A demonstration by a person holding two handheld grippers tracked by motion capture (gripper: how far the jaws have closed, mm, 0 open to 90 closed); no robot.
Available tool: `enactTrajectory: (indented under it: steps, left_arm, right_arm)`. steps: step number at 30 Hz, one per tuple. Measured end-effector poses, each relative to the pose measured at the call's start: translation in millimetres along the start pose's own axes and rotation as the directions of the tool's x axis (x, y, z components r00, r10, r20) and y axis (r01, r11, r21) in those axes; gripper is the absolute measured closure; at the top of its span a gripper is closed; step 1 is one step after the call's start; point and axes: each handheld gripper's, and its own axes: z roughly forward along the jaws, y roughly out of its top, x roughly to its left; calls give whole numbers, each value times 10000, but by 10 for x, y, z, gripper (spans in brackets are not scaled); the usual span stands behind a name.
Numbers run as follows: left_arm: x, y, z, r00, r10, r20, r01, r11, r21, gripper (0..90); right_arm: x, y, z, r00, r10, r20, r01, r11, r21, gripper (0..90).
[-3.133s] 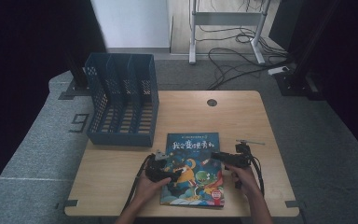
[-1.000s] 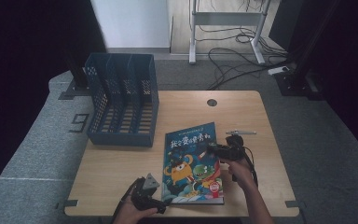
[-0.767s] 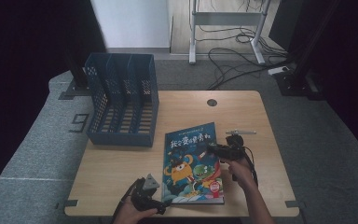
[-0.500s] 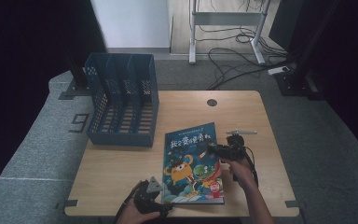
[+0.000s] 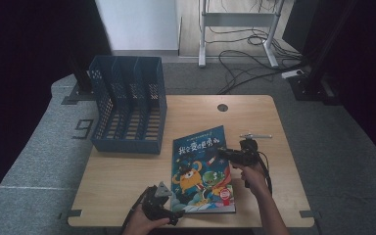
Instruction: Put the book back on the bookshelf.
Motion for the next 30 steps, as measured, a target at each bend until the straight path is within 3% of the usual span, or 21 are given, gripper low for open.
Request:
enactTrajectory:
  steps: [6, 9, 18, 22, 30]
  left_arm:
    - [-47, -4, -1, 9999, 97, 66, -97, 9999, 134, 57]
    - [-85, -14, 33, 9995, 239, -194, -234, 9994, 273, 61]
    - [-77, 36, 94, 9991, 273, -318, -264, 9992, 298, 48]
    - [-56, 82, 125, 9980, 172, -612, -151, 9993, 343, 54]
    - [-4, 139, 144, 9986, -56, -532, 74, 9994, 333, 65]
  right_arm:
    - [0, 40, -8, 9998, 98, -174, -99, 9999, -42, 681]
    - [7, 41, -8, 9998, 93, -162, -95, 9999, -71, 681]
    - [10, 59, -22, 9991, 5, -420, -14, 9997, -232, 693]
    - [8, 89, -37, 9990, 67, -435, -82, 9993, -352, 700]
    - [-1, 135, -73, 9996, 38, -297, -55, 9985, -548, 701]
